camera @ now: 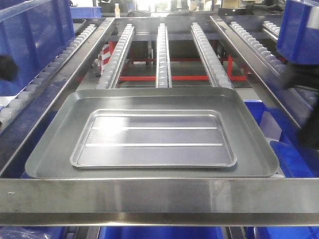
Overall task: Grab silver tray and place in blue box
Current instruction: 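Lower both grippers onto opposite short edges of the silver tray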
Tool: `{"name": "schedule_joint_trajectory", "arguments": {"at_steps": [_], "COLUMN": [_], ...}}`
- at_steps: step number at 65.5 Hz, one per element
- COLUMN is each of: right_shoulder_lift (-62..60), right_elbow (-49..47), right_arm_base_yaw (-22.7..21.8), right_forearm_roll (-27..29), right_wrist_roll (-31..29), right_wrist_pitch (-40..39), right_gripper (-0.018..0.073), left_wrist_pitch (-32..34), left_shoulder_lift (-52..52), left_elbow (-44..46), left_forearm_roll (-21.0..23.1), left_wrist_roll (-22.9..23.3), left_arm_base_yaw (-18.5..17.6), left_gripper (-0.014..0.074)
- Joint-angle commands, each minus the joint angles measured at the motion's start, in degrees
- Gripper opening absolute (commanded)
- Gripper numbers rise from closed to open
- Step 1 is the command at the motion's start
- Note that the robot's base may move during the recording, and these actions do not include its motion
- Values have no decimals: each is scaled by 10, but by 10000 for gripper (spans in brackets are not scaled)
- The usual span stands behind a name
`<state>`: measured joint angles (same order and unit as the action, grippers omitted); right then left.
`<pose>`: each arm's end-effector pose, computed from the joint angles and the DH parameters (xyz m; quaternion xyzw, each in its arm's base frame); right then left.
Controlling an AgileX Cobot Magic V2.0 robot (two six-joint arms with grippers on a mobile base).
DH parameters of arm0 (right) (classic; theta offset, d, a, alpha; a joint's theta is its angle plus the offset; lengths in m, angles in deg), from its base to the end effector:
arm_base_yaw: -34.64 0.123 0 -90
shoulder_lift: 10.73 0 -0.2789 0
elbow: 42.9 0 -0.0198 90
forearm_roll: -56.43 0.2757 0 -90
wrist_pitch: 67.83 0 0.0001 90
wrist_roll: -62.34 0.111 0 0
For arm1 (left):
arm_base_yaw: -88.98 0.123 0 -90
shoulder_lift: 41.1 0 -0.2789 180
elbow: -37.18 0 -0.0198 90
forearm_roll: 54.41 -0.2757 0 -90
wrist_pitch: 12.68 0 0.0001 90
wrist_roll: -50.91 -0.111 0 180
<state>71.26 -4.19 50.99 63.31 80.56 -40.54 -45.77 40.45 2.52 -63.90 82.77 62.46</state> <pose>0.2547 0.0811 0.1816 0.0593 0.9587 0.1211 0.2506 0.2479 -0.1125 0.2001 0.0101 0.9625 -0.0746 0.2605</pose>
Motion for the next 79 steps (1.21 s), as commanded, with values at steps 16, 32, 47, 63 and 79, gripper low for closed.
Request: {"name": "schedule_joint_trajectory", "arguments": {"at_steps": [16, 32, 47, 63, 79], "right_shoulder_lift": [121, 203, 213, 213, 214], "right_elbow": [-180, -290, -305, -305, -305], "right_arm_base_yaw": [111, 116, 116, 116, 116], "right_forearm_roll": [-232, -214, -209, -209, -209], "right_wrist_roll": [245, 210, 207, 207, 207], "right_wrist_pitch": [67, 142, 156, 146, 128], "right_gripper": [79, 79, 79, 88, 350], "left_wrist_pitch": [-38, -67, -92, -16, 1], "left_shoulder_lift": [111, 185, 197, 208, 236], "left_elbow": [161, 249, 259, 259, 259], "left_forearm_roll": [-86, -30, -32, -34, -59], "left_wrist_roll": [165, 90, 90, 90, 84], "left_arm_base_yaw": [-116, -115, -112, -110, -110], "left_gripper": [-6, -6, -6, -6, 142]}}
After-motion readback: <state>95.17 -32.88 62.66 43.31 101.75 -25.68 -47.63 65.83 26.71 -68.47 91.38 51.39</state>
